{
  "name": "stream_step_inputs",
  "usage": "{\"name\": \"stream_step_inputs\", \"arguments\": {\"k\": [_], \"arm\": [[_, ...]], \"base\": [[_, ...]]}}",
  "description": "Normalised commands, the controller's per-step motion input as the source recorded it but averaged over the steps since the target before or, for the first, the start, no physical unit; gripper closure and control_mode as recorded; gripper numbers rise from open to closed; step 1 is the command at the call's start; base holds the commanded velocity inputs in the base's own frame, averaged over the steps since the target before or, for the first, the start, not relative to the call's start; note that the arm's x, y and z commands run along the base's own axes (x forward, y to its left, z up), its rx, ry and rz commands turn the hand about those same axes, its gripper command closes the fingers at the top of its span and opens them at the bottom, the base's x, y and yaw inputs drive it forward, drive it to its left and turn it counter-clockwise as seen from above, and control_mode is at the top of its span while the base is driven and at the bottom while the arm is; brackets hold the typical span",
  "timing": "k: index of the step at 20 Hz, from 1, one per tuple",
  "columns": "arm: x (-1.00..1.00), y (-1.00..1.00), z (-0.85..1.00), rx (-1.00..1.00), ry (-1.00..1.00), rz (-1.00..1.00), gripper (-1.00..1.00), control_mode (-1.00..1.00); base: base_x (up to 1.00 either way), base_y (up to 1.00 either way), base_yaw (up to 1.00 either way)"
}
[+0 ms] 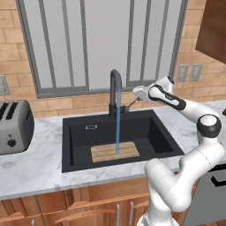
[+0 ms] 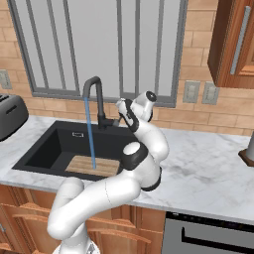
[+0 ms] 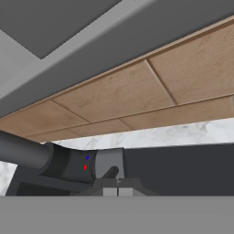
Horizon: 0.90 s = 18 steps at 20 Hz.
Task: Turn on the sink faucet with hot water and rinse the cutting board for ten seconds, then turn off the faucet. Push the cutting board to reach the water if necessary.
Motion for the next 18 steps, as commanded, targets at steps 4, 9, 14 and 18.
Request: {"name": "stream_step_inputs", "arguments": {"k": [4, 9, 14, 18], "arm": [[0.00, 0.00, 0.00, 0.00, 0.00, 0.00, 1.00, -1.00], [0.00, 0.00, 0.00, 0.00, 0.00, 0.00, 1.00, -1.00], [0.00, 0.00, 0.00, 0.00, 0.00, 0.00, 1.00, -1.00], [0.00, 0.00, 0.00, 0.00, 0.00, 0.00, 1.00, -1.00]], "base": [[0.00, 0.00, 0.00], [0.00, 0.00, 0.00], [0.00, 0.00, 0.00], [0.00, 0.00, 0.00]]}}
